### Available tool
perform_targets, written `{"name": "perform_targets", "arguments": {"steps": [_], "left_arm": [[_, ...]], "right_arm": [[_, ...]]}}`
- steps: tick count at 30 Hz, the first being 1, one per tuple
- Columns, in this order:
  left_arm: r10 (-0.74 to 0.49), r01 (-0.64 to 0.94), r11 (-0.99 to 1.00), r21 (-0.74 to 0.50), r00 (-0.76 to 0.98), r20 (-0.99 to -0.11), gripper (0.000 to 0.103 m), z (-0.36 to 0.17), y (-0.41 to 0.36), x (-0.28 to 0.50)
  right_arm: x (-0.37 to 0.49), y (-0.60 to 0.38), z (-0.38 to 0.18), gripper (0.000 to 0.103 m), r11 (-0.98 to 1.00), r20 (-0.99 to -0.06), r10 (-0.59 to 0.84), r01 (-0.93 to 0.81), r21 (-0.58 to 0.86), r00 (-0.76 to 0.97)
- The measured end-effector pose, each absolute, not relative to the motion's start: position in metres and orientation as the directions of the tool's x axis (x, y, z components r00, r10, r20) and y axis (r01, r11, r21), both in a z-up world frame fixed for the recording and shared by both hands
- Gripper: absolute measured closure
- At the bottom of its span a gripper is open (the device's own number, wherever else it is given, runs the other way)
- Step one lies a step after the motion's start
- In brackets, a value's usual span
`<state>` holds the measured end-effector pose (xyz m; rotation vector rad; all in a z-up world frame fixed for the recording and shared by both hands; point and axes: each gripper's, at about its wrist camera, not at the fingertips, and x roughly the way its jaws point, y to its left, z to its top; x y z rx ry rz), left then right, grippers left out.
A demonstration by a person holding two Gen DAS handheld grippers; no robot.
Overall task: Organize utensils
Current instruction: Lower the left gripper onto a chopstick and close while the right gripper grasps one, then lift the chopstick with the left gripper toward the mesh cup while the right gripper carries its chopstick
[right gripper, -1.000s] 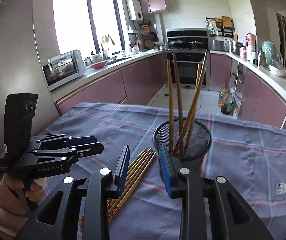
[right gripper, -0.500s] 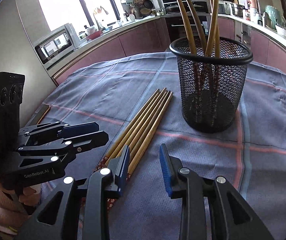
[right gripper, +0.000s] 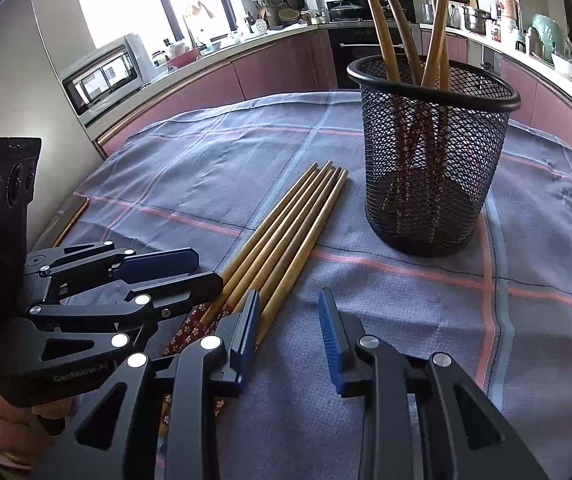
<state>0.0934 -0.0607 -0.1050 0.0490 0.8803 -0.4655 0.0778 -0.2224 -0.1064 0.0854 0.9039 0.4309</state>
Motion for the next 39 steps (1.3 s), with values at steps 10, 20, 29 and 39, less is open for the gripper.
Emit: {"name": "perform_targets", "arguments": {"steps": [10, 20, 29, 39], "left_arm": [[-0.35, 0.383, 0.913, -0.143, 0.552, -0.757, 0.082, -0.105, -0.055, 0.092], [-0.312, 0.406, 0.911, -0.078, 0.553, -0.772, 0.081, -0.105, -0.067, 0.104], [-0.314, 0.392, 0.915, -0.095, 0.546, -0.777, 0.094, -0.106, -0.069, 0.119], [-0.355, 0.37, 0.916, -0.156, 0.565, -0.745, 0.095, -0.1, -0.06, 0.108]], "right_arm": [[0.077, -0.229, -0.105, 0.075, 0.921, -0.758, 0.373, -0.311, 0.234, 0.535], [0.091, -0.22, -0.106, 0.076, 0.934, -0.766, 0.337, -0.299, 0.198, 0.547], [0.099, -0.225, -0.108, 0.092, 0.936, -0.76, 0.34, -0.274, 0.219, 0.554], [0.089, -0.243, -0.099, 0.097, 0.917, -0.716, 0.398, -0.262, 0.3, 0.574]]}}
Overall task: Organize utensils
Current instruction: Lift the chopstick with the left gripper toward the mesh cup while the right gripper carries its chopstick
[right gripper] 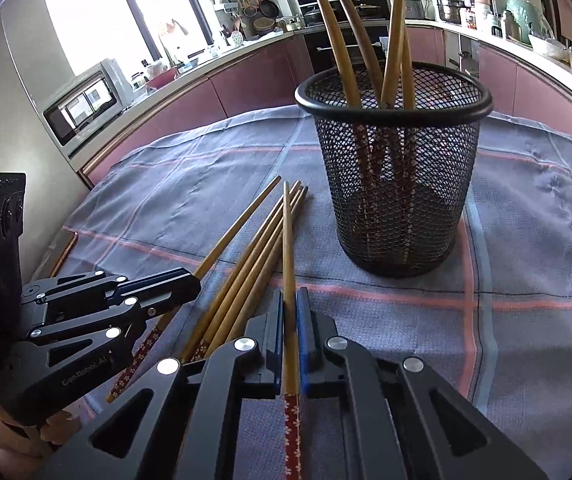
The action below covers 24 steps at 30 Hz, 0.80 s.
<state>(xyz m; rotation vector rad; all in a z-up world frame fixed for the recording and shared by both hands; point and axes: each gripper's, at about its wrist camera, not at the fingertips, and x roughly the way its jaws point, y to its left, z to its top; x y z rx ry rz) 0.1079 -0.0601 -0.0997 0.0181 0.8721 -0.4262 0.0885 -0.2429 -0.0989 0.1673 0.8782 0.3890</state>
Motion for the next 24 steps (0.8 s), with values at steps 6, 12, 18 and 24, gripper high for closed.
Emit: {"name": "perform_targets", "arguments": {"steps": [6, 12, 18, 24], "left_arm": [[-0.383, 0.413, 0.896, -0.162, 0.537, -0.752, 0.095, -0.1, -0.063, 0.099], [-0.392, 0.436, 0.885, -0.165, 0.506, -0.768, 0.095, -0.105, -0.064, 0.1], [-0.406, 0.438, 0.879, -0.189, 0.48, -0.777, 0.093, -0.108, -0.063, 0.117], [-0.413, 0.431, 0.879, -0.206, 0.471, -0.779, 0.094, -0.109, -0.065, 0.128]], "right_arm": [[0.082, -0.235, -0.095, 0.097, 0.9, -0.718, 0.43, -0.326, 0.291, 0.547], [0.087, -0.232, -0.102, 0.095, 0.906, -0.75, 0.412, -0.325, 0.273, 0.517], [0.096, -0.226, -0.106, 0.094, 0.906, -0.763, 0.405, -0.334, 0.261, 0.504], [0.097, -0.227, -0.105, 0.097, 0.902, -0.753, 0.416, -0.338, 0.269, 0.51]]}}
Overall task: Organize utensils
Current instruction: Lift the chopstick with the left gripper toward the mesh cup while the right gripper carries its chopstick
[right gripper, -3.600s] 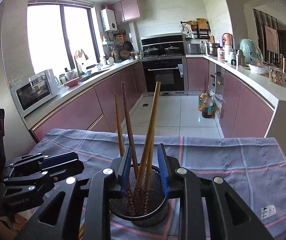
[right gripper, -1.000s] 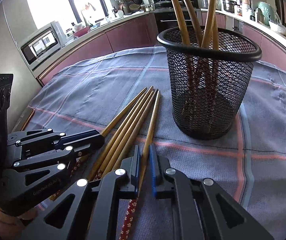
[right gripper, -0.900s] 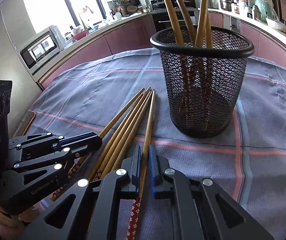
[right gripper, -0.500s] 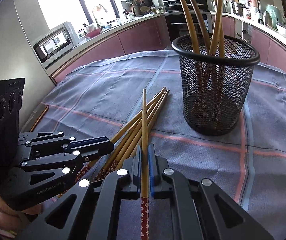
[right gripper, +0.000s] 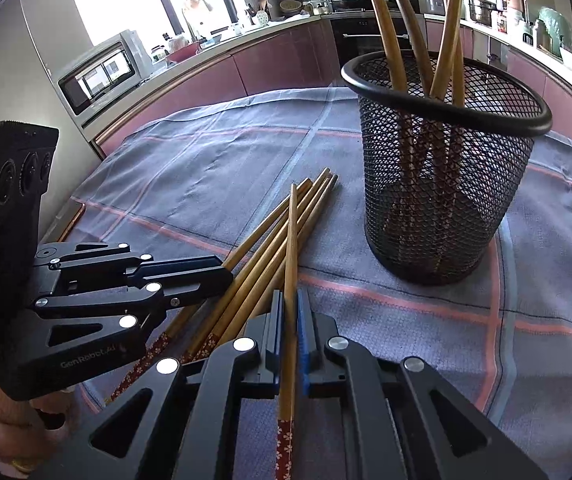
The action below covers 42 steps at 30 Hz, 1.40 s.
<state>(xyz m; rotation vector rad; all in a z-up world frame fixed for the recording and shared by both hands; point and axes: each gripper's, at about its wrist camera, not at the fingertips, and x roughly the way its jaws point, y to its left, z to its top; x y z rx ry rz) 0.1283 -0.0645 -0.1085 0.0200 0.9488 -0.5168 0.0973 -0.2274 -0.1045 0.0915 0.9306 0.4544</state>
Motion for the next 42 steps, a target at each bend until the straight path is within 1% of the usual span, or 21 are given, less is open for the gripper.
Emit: {"name": "perform_targets", "arguments": {"steps": [3, 7, 15, 24, 31, 42], "left_arm": [[-0.406, 0.425, 0.883, -0.197, 0.484, -0.775, 0.096, -0.106, -0.067, 0.126], [-0.436, 0.441, 0.872, -0.213, 0.501, -0.748, 0.095, -0.093, -0.066, 0.12], [-0.528, 0.495, 0.829, -0.262, 0.533, -0.662, 0.096, -0.046, -0.056, 0.104], [-0.601, 0.537, 0.787, -0.302, 0.561, -0.57, 0.096, -0.002, -0.046, 0.091], [-0.623, 0.548, 0.778, -0.309, 0.602, -0.5, 0.096, 0.026, -0.048, 0.097], [-0.63, 0.557, 0.776, -0.296, 0.655, -0.418, 0.096, 0.064, -0.067, 0.115]], "right_arm": [[0.093, -0.233, -0.097, 0.097, 0.898, -0.732, 0.426, -0.344, 0.273, 0.532], [0.085, -0.243, -0.081, 0.097, 0.893, -0.694, 0.442, -0.354, 0.278, 0.568], [0.071, -0.271, -0.042, 0.097, 0.892, -0.604, 0.452, -0.351, 0.286, 0.657], [0.063, -0.3, -0.01, 0.097, 0.897, -0.517, 0.44, -0.334, 0.29, 0.734], [0.067, -0.315, 0.016, 0.097, 0.907, -0.459, 0.418, -0.329, 0.263, 0.784], [0.074, -0.326, 0.057, 0.097, 0.914, -0.384, 0.402, -0.34, 0.221, 0.831]]}}
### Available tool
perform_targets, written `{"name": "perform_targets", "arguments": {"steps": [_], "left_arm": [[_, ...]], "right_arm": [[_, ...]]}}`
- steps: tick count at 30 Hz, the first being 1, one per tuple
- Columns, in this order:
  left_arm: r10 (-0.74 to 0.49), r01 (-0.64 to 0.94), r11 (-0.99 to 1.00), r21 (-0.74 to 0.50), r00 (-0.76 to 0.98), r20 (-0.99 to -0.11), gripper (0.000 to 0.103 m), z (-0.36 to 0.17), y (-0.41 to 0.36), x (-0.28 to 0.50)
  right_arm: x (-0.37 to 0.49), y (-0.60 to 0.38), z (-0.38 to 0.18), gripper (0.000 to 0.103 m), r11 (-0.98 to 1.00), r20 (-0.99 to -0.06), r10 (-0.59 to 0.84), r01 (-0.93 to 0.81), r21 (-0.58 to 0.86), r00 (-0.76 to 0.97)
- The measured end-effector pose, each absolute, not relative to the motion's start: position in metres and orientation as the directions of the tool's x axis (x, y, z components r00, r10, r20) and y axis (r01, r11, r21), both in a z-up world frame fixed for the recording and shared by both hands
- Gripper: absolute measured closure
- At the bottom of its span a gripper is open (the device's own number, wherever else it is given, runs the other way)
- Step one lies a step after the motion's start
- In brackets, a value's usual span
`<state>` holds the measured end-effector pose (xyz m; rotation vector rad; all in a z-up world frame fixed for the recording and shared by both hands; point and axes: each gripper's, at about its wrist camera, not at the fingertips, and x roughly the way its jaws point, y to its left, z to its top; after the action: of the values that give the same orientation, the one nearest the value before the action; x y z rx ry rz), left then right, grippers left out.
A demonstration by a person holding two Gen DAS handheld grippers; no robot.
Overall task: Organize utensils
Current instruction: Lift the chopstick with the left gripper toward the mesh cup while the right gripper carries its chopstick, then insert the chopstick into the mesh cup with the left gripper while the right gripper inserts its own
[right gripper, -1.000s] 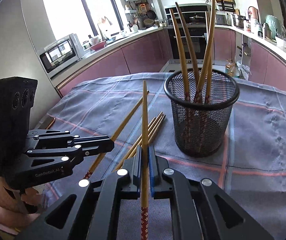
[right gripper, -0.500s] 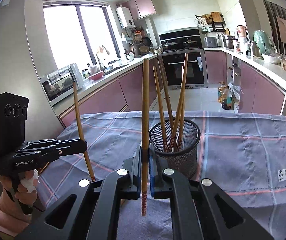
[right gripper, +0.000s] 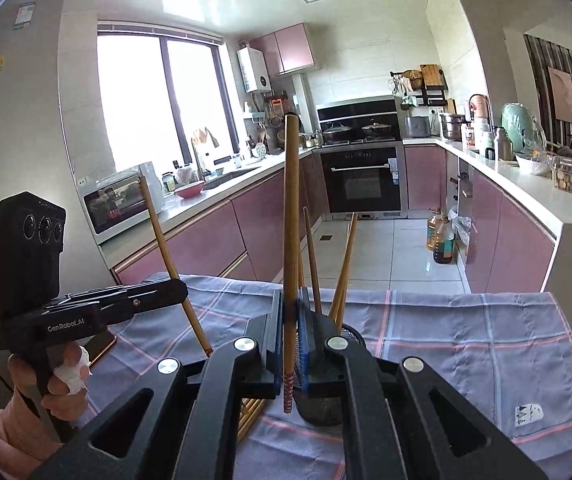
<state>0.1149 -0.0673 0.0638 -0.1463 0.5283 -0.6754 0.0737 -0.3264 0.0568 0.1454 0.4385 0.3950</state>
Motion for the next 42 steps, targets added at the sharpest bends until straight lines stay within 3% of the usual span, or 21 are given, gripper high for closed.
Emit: {"name": "perform_targets", "arguments": {"steps": [12, 19, 34, 42], "left_arm": [[-0.617, 0.557, 0.787, -0.266, 0.698, -0.362, 0.096, 0.089, -0.086, 0.128], [-0.587, 0.544, 0.808, -0.227, 0.716, -0.377, 0.096, 0.084, -0.102, 0.137], [-0.542, 0.566, 0.81, -0.153, 0.622, -0.565, 0.095, 0.034, -0.125, 0.154], [-0.509, 0.552, 0.82, -0.149, 0.588, -0.629, 0.095, 0.02, -0.136, 0.177]], "right_arm": [[0.09, -0.332, 0.076, 0.097, 0.924, -0.341, 0.379, -0.33, 0.194, 0.86], [0.107, -0.328, 0.061, 0.097, 0.934, -0.385, 0.355, -0.306, 0.183, 0.852], [0.133, -0.314, 0.012, 0.097, 0.933, -0.558, 0.36, -0.291, 0.212, 0.747], [0.148, -0.315, -0.001, 0.095, 0.938, -0.594, 0.346, -0.255, 0.235, 0.726]]}}
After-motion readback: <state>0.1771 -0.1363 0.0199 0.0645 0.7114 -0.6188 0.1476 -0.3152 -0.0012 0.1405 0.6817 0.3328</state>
